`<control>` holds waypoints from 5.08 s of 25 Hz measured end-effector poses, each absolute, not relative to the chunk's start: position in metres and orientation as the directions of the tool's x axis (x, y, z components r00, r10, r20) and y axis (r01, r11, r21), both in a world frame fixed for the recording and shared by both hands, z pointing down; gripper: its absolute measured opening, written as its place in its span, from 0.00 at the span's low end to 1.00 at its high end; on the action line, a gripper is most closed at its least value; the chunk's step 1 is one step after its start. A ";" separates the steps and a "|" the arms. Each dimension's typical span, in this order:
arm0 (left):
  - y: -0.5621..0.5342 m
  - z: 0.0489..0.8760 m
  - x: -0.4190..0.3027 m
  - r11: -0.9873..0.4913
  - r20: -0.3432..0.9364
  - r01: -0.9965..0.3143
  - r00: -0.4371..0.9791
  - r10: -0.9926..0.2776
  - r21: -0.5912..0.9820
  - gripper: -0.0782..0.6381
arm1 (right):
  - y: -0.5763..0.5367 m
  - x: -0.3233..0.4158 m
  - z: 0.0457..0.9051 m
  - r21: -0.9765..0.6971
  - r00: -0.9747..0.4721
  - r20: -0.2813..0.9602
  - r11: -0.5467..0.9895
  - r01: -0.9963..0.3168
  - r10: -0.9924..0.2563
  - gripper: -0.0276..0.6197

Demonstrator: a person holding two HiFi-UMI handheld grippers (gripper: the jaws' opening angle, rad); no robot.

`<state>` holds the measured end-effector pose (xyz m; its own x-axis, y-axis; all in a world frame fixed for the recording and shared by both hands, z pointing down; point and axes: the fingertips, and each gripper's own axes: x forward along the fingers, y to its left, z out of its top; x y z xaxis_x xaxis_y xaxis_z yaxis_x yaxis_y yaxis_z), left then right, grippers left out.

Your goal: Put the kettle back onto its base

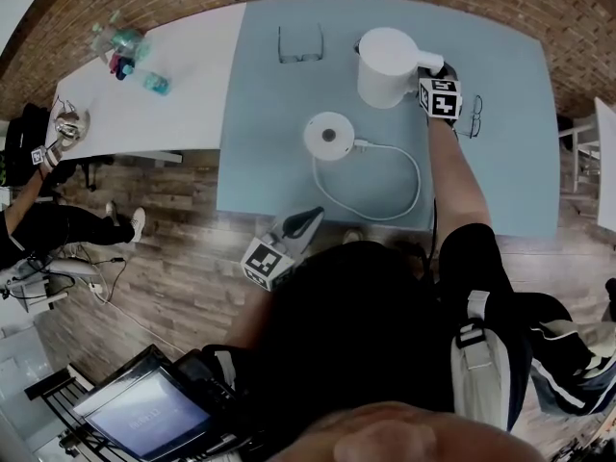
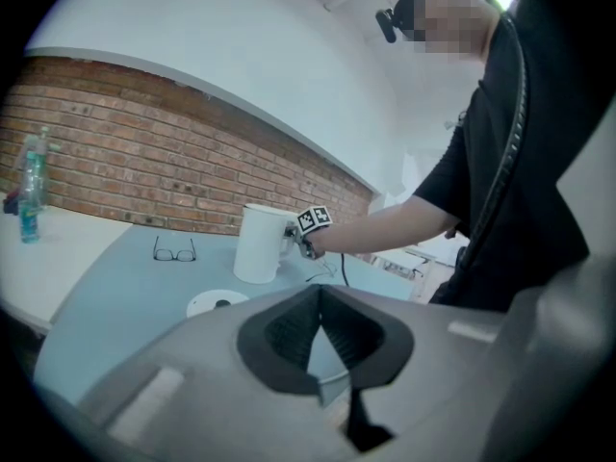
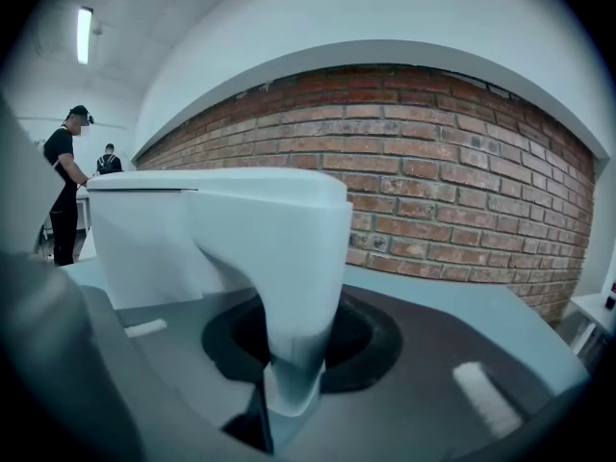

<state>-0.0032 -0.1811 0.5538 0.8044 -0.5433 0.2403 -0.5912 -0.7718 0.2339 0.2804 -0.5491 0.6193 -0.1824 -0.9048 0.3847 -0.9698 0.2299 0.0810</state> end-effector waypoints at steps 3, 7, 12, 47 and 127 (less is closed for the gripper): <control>-0.181 0.553 -0.006 -0.769 0.238 -0.596 0.801 -0.549 0.230 0.11 | -0.549 0.282 0.619 0.070 -0.178 0.383 0.221 -0.973 -0.907 0.15; -0.181 0.551 -0.011 -0.764 0.237 -0.607 0.793 -0.562 0.219 0.11 | -0.547 0.279 0.619 0.052 -0.183 0.382 0.219 -0.974 -0.906 0.15; -0.176 0.548 -0.010 -0.765 0.231 -0.605 0.794 -0.562 0.221 0.11 | -0.541 0.282 0.616 -0.020 -0.176 0.340 0.180 -0.984 -0.924 0.16; -0.153 0.544 -0.005 -0.791 0.229 -0.572 0.817 -0.529 0.216 0.11 | -0.500 0.279 0.556 -0.160 -0.195 0.148 0.171 -0.972 -0.969 0.20; -0.128 0.539 -0.083 -0.708 0.217 -0.675 0.738 -0.639 0.206 0.11 | -0.465 0.109 0.568 -0.248 -0.444 0.120 0.406 -0.880 -0.888 0.22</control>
